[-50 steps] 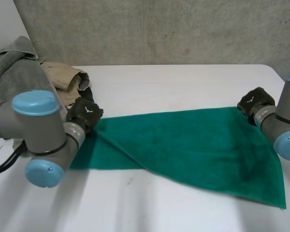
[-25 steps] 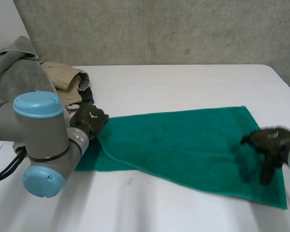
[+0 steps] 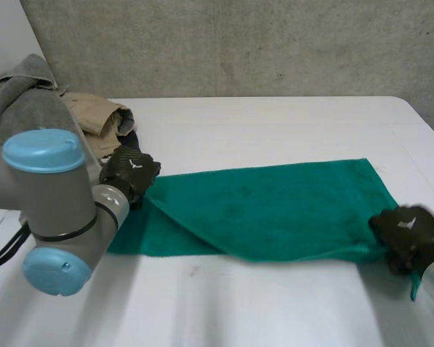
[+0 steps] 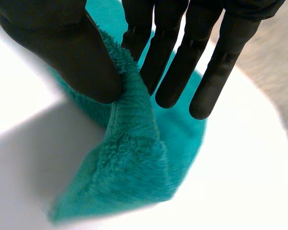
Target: Fold the laundry.
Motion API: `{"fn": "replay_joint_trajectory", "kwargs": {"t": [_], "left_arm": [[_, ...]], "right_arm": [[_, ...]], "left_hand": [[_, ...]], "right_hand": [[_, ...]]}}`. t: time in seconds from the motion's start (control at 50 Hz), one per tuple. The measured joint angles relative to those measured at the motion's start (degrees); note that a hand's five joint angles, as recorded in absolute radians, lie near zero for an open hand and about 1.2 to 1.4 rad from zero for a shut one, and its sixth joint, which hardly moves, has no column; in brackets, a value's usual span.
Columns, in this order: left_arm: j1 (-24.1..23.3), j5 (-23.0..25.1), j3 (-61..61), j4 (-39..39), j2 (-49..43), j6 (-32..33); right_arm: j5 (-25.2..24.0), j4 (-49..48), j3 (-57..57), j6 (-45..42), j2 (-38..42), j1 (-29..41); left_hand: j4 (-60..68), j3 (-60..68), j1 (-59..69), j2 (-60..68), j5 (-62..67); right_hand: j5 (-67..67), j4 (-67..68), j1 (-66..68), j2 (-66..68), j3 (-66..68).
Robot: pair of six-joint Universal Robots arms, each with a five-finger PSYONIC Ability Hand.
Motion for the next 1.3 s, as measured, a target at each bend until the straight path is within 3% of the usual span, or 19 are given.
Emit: {"fn": "replay_joint_trajectory", "kwargs": {"t": [0.06, 0.2, 0.32, 0.44, 0.62, 0.66, 0.74, 0.76, 0.82, 0.94, 1.0, 1.14, 1.3], "left_arm": [[0.1, 0.1, -1.8, -0.2, 2.9, 0.0], [0.1, 3.1, -12.0, -4.8, 14.5, 0.3], [0.2, 7.5, -21.7, -14.1, 21.4, 1.0], [0.7, 9.7, -24.4, -17.6, 21.6, 2.5], [1.4, 9.1, -16.1, -10.4, 12.1, 4.1], [1.5, 7.5, -9.5, -5.3, 7.2, 3.9], [1.6, 6.4, -6.1, -2.7, 5.2, 3.9], [1.8, 3.2, 3.9, 4.7, 0.9, 3.7], [2.0, 1.1, 12.7, 11.7, -1.0, 3.3], [3.3, -0.9, 27.3, 27.8, -1.4, -0.5], [4.3, -1.1, 30.8, 31.3, -1.3, -3.5], [5.3, -0.7, 31.5, 27.5, -1.9, -7.9], [5.3, 0.2, 22.2, 21.7, -3.9, -9.4]], "right_arm": [[0.4, 2.2, -1.8, -1.7, -5.0, -0.4], [-0.2, 21.5, -9.3, -13.7, -12.2, -5.0], [0.1, 33.7, -13.3, -26.6, -7.3, -10.2], [1.5, 35.7, -15.0, -33.1, -0.7, -10.9], [3.6, 28.8, -22.9, -28.2, 11.9, -7.5], [5.5, 23.0, -29.4, -24.6, 17.3, -3.7], [6.6, 20.7, -32.3, -23.6, 19.0, -2.4], [9.9, 13.9, -42.0, -22.0, 22.4, 0.5], [12.2, 6.7, -51.3, -20.5, 23.7, 2.5], [12.9, -9.7, -65.5, -13.3, 23.6, 4.8], [11.9, -13.5, -68.9, -10.3, 23.0, 5.1], [10.1, -9.5, -70.0, -7.1, 23.3, 5.0], [9.8, -4.9, -63.3, -4.8, 27.4, 4.9]], "left_hand": [[0.0, 0.0, 0.0, 0.0, 0.0], [0.0, 0.0, 0.0, 0.0, 0.0], [0.0, 0.0, 0.0, 0.0, 0.0], [0.0, 0.0, 0.0, 0.0, 0.0], [0.0, 0.0, 0.0, 0.0, 0.0], [0.0, 0.0, 0.0, 0.0, 0.0], [0.0, 0.0, 0.0, 0.0, 0.0], [0.1, 0.0, 0.0, 0.0, 0.0], [0.2, 0.1, 0.0, 0.0, 0.0], [0.2, 0.1, 0.0, 0.1, 0.0], [0.2, 0.1, 0.0, 0.1, 0.0], [0.2, 0.1, 0.0, 0.1, 0.0], [0.2, 0.1, 0.0, 0.1, 0.0]], "right_hand": [[0.0, 0.0, 0.0, 0.0, 0.0], [0.0, 0.0, 0.0, 0.0, 0.0], [1.4, 0.0, 0.0, 0.0, 0.0], [1.5, 0.0, 0.0, 0.0, 0.0], [1.9, 0.0, 0.0, 0.0, 0.2], [2.0, 0.1, 0.0, 0.0, 0.3], [2.0, 0.1, 0.0, 0.0, 0.3], [2.5, 0.1, 0.0, 0.0, 0.3], [2.7, 0.1, 1.5, 0.0, 0.3], [2.9, 0.1, 2.2, 0.0, 0.3], [2.9, 0.1, 2.2, 0.0, 0.3], [2.9, 0.1, 2.2, 0.0, 0.3], [2.9, 0.1, 2.2, 0.0, 0.3]]}}
